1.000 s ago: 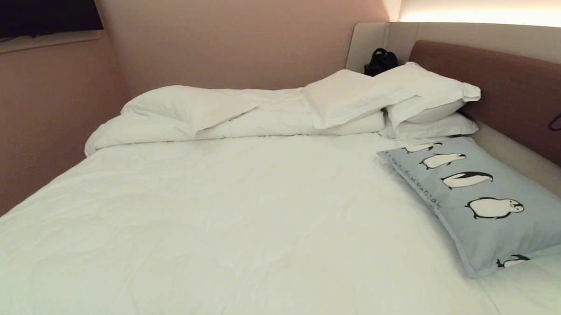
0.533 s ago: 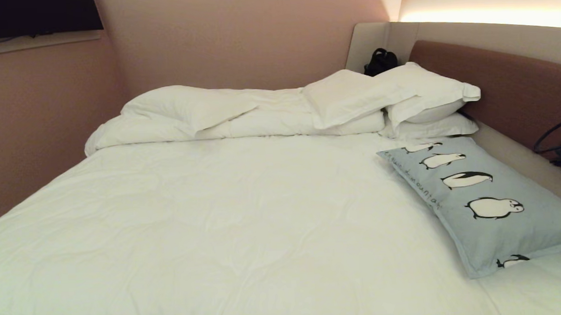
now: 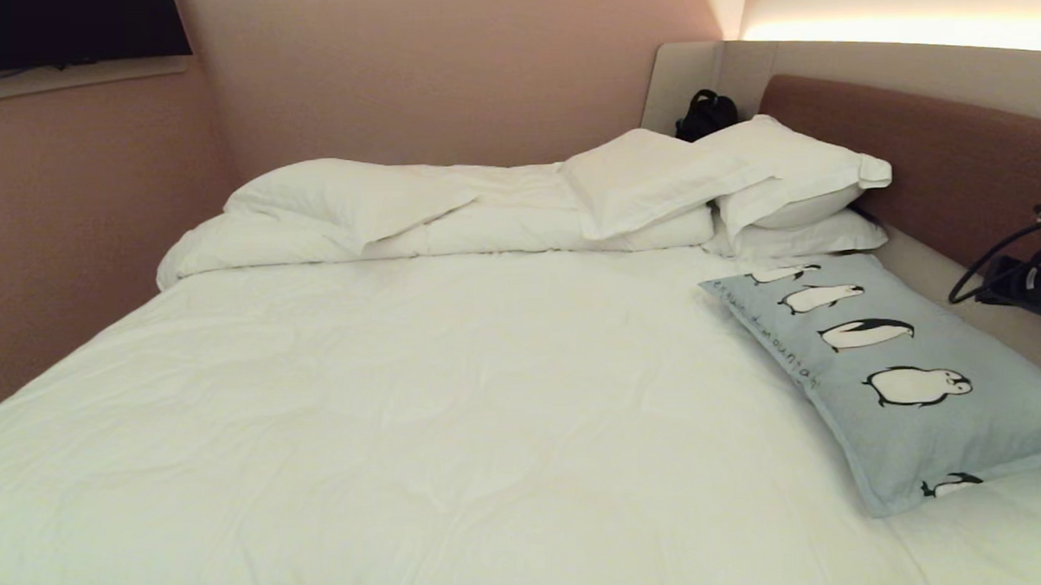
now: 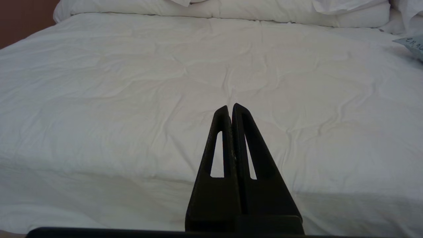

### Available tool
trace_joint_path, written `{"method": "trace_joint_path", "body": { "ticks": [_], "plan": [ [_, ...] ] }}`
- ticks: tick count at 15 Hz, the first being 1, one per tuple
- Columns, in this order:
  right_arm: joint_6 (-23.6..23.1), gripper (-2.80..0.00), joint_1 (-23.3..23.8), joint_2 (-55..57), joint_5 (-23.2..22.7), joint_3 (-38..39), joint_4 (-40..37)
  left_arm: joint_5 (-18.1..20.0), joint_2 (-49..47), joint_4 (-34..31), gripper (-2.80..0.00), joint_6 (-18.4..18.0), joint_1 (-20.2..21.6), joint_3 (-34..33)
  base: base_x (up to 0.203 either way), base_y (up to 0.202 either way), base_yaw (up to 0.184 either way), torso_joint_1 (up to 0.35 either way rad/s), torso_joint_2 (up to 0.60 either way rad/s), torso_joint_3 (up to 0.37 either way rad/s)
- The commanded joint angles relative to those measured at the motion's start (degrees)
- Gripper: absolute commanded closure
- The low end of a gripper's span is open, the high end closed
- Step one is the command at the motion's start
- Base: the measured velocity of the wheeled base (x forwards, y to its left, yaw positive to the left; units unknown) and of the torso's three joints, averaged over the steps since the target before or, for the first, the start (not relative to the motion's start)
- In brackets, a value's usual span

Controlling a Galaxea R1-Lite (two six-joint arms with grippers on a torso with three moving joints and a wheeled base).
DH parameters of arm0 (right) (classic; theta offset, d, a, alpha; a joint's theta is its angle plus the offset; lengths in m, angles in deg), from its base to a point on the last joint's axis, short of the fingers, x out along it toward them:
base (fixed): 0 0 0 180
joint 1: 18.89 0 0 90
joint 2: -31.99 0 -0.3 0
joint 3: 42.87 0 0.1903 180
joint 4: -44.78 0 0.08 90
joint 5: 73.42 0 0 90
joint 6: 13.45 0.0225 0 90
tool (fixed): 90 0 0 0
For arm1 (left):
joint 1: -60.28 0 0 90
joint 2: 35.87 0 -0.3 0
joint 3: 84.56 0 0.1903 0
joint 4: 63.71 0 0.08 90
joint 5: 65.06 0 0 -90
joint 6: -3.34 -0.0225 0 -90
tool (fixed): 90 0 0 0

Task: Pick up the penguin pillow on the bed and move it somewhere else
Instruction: Pick up the pillow

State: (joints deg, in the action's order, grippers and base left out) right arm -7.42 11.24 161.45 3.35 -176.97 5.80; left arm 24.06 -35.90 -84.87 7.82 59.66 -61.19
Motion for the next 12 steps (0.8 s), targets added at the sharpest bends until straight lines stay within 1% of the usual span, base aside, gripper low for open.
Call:
{"method": "trace_joint_path", "body": {
  "ticks": [1, 3, 5, 9, 12],
  "plan": [
    [-11.03, 0.0, -0.33, 0.01, 0.45, 0.0, -0.21, -0.01, 0.02, 0.07, 0.0, 0.08, 0.01, 0.0, 0.0, 0.0, 0.0, 0.0, 0.0, 0.0],
    [-14.79, 0.0, -0.33, 0.16, -0.2, 0.23, -0.22, -0.01, 0.02, -0.01, 0.0, 0.08, 0.01, 0.0, 0.0, 0.0, 0.0, 0.0, 0.0, 0.0],
    [-16.67, 0.0, -0.33, 0.27, -1.96, 0.41, -0.13, -0.01, 0.02, -0.01, 0.0, 0.08, 0.01, 0.0, 0.0, 0.0, 0.0, 0.0, 0.0, 0.0],
    [-17.01, 0.0, -0.41, 2.09, -2.46, 0.78, 0.4, -0.01, 0.02, 0.07, 0.0, 0.08, 0.01, 0.0, 0.0, 0.0, 0.0, 0.0, 0.0, 0.0],
    [-17.3, 0.0, -0.33, 2.7, -3.64, 0.97, 2.0, -0.01, 0.02, 0.0, 0.0, 0.0, 0.01, 0.0, 0.0, 0.0, 0.0, 0.0, 0.0, 0.0]
  ]
}}
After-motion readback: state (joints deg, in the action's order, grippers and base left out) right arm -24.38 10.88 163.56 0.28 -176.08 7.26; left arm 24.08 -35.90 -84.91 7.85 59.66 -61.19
